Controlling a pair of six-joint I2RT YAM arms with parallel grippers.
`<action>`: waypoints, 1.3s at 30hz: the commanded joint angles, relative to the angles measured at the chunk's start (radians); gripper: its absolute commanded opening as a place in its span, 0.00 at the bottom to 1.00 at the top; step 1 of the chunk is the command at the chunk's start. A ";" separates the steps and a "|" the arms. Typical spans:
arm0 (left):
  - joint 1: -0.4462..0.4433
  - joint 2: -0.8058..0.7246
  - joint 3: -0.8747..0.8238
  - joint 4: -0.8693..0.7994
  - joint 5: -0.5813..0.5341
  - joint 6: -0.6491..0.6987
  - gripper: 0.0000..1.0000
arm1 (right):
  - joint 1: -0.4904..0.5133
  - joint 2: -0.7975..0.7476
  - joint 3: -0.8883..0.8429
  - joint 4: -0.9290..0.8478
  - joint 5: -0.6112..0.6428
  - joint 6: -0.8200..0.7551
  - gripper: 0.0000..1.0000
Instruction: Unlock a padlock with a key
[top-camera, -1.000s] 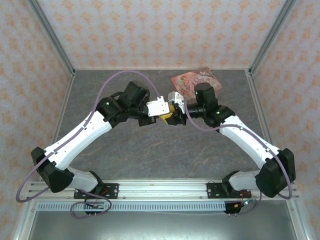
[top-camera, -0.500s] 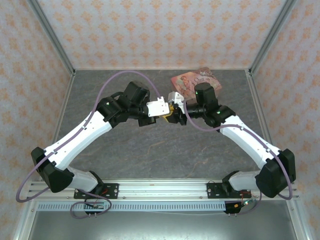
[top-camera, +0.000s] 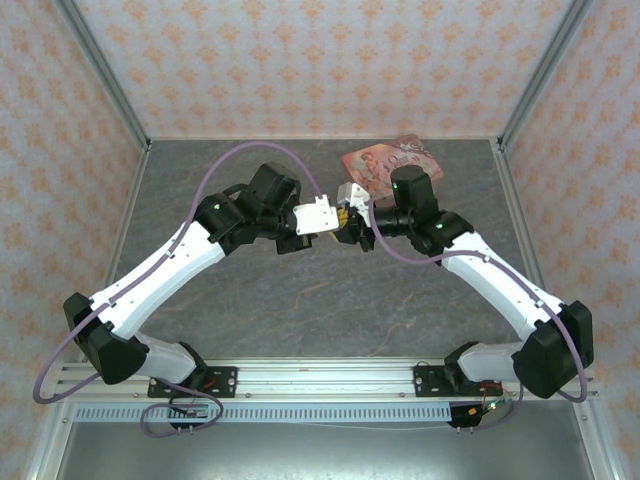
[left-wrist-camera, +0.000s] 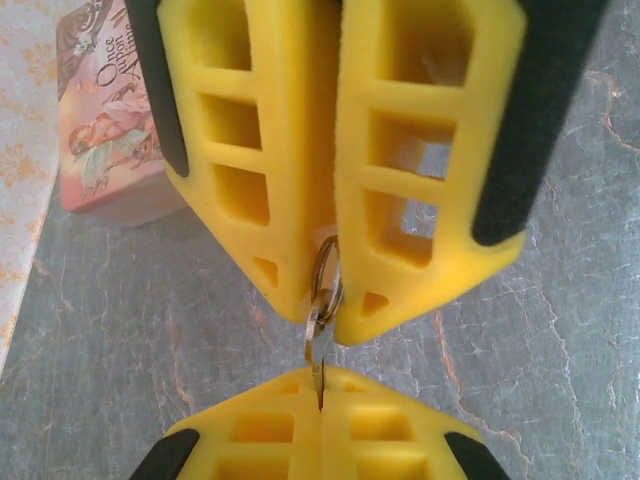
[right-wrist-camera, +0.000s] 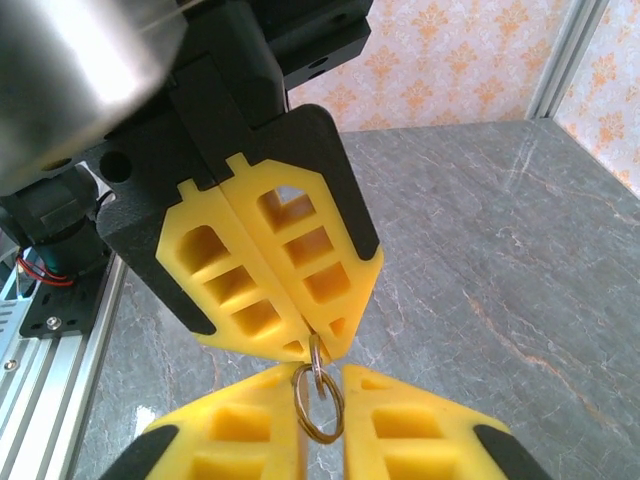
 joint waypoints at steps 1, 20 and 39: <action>-0.004 0.011 0.028 -0.026 -0.009 0.015 0.00 | 0.006 -0.028 0.034 0.006 -0.018 -0.009 0.07; 0.094 -0.175 -0.181 0.349 0.093 -0.254 0.68 | -0.160 -0.176 -0.198 0.264 0.131 0.371 0.00; 0.175 0.418 0.057 0.605 -0.142 -1.486 0.93 | -0.293 -0.336 -0.366 0.431 0.386 0.894 0.00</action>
